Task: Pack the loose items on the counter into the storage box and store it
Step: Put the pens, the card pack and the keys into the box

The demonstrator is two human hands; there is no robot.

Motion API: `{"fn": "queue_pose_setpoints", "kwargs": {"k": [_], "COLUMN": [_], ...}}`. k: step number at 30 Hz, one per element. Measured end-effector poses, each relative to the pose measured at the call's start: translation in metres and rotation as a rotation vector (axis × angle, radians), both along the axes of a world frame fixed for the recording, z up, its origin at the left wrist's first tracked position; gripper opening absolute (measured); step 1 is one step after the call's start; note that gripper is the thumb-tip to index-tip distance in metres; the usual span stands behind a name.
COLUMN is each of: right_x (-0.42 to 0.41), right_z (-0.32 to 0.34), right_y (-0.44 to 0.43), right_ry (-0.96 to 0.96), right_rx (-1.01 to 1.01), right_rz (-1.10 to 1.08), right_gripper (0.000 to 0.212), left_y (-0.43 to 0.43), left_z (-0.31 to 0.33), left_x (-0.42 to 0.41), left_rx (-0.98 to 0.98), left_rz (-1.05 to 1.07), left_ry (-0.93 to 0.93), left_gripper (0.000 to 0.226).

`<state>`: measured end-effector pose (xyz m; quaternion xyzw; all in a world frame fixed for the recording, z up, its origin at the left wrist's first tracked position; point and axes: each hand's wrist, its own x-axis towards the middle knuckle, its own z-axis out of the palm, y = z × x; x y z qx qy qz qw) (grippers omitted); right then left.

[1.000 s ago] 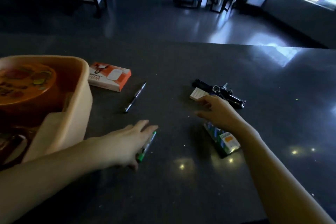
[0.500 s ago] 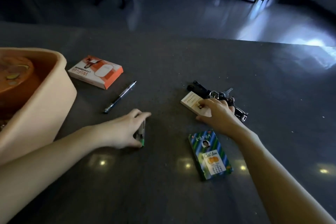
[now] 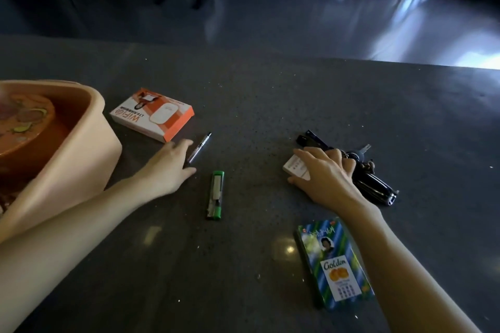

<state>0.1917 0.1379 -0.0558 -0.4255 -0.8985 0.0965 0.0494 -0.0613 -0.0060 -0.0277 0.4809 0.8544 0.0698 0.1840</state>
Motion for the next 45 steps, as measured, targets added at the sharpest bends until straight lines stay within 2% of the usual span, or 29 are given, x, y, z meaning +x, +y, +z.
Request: {"fn": "queue_pose_setpoints", "kwargs": {"k": [3,6,9,12,16,19,22,26,32,38,45], "right_x": [0.004,-0.007,-0.026,-0.034,-0.032,-0.031,-0.032,-0.032,-0.029,-0.034,-0.046], "right_z": [-0.004,-0.003,-0.001,0.003,0.012,0.018,0.02,0.023,0.025,0.02,0.026], "right_y": [-0.004,-0.013,-0.026,-0.032,-0.033,-0.036,-0.041,-0.047,-0.05,-0.056,-0.067], "right_ry": [-0.042,-0.084,-0.024,0.067,-0.062,-0.164,-0.25,-0.223,-0.305,-0.031,0.176], "right_rx": [0.089,0.13,-0.081,-0.357,-0.495,-0.515,-0.485,-0.449,-0.482,-0.488,-0.515], "right_rz": [-0.001,-0.007,0.004,0.069,0.233,0.278,0.302,0.29,0.272,0.166,0.089], "right_gripper": [0.062,0.067,0.078,0.093,0.112,0.12,0.119,0.108,0.119,0.103,0.098], "left_y": [-0.003,-0.006,-0.011,-0.016,-0.019,-0.018,-0.019,-0.023,-0.025,-0.032,-0.048], "left_z": [-0.005,-0.007,-0.004,0.0,0.002,-0.004,-0.007,-0.007,-0.004,0.002,0.028], "left_x": [0.005,0.012,0.018,0.022,0.029,0.028,0.025,0.027,0.025,0.02,0.012], "left_rx": [-0.018,-0.057,-0.076,-0.122,-0.156,-0.152,-0.091,-0.053,-0.024,0.04,0.094], "left_rz": [-0.004,-0.018,-0.05,-0.155,-0.406,-0.474,-0.469,-0.425,-0.4,-0.347,-0.314], "left_ry": [-0.015,-0.132,-0.196,-0.213,-0.131,-0.07,-0.095,-0.125,-0.158,-0.18,-0.162], "left_gripper": [0.069,0.072,0.08,0.105,0.125,0.121,0.109,0.108,0.108,0.106,0.102]}}
